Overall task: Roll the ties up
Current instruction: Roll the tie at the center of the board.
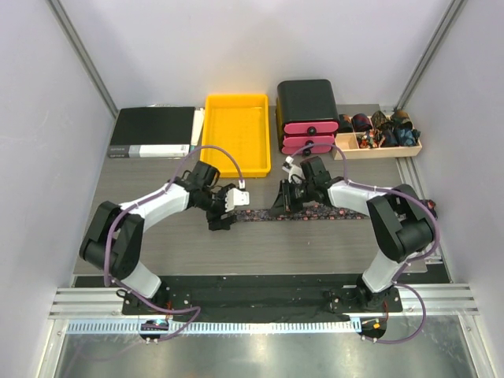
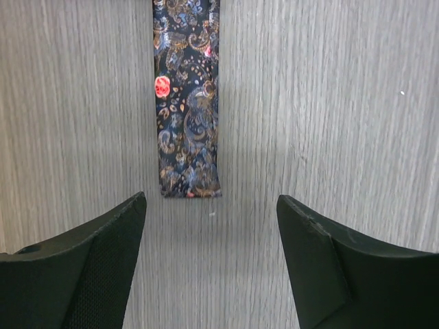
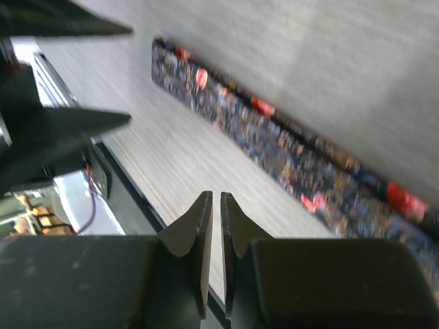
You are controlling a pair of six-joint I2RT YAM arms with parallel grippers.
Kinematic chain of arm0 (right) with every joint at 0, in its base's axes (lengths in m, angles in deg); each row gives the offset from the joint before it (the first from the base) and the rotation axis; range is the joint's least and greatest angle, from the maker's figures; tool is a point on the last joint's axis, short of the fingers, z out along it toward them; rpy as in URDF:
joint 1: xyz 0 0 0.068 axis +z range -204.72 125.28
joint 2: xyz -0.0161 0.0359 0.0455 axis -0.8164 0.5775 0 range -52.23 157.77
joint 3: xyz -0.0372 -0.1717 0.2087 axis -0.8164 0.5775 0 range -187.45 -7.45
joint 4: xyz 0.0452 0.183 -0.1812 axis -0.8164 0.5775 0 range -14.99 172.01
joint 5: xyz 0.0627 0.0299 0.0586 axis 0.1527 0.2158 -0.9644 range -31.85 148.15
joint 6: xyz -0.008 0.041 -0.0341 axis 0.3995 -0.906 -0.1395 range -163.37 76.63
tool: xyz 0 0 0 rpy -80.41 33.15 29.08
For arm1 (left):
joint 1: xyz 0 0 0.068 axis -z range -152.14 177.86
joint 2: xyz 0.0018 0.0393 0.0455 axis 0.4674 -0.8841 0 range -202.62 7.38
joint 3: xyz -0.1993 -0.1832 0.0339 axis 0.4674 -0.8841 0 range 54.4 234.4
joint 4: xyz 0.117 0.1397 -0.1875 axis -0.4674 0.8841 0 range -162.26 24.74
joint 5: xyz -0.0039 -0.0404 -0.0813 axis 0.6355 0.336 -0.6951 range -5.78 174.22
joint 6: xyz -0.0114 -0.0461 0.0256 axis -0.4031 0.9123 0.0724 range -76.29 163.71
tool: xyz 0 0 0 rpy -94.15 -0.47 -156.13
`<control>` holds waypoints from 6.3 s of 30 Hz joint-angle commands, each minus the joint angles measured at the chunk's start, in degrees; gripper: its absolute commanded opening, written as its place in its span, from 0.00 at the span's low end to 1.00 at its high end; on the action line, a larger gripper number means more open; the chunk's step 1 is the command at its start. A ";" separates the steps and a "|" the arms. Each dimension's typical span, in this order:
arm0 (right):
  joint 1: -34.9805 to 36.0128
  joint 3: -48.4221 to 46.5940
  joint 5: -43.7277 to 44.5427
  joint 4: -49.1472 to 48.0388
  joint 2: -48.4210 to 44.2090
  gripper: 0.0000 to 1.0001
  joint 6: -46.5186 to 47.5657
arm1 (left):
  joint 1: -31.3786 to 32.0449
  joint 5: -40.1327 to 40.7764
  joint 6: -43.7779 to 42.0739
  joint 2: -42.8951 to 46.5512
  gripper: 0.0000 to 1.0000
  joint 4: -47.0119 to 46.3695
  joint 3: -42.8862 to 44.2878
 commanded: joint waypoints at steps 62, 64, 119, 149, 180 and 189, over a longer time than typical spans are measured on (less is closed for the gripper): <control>4.45 -4.87 1.95 -14.07 15.00 0.25 -12.10 | 2.28 8.60 33.78 -0.60 0.68 4.27 8.40; 4.36 -4.87 2.21 -13.98 15.18 0.25 -12.36 | 0.45 8.86 45.69 0.81 0.70 1.71 6.55; 6.29 -4.96 2.48 -15.29 17.72 0.25 -14.47 | 0.34 7.90 93.49 -1.99 0.00 -20.71 2.41; 3.40 -7.42 -1.38 4.55 4.02 0.49 -4.54 | 3.42 7.81 96.74 -9.03 0.00 -23.53 2.77; 0.93 -6.89 2.74 -5.27 12.71 0.32 -8.58 | 5.18 5.26 94.99 -13.78 0.02 -21.69 6.55; 0.93 -5.66 4.15 -5.10 13.42 0.10 -7.35 | 0.00 2.71 79.49 -4.93 0.47 -16.86 5.67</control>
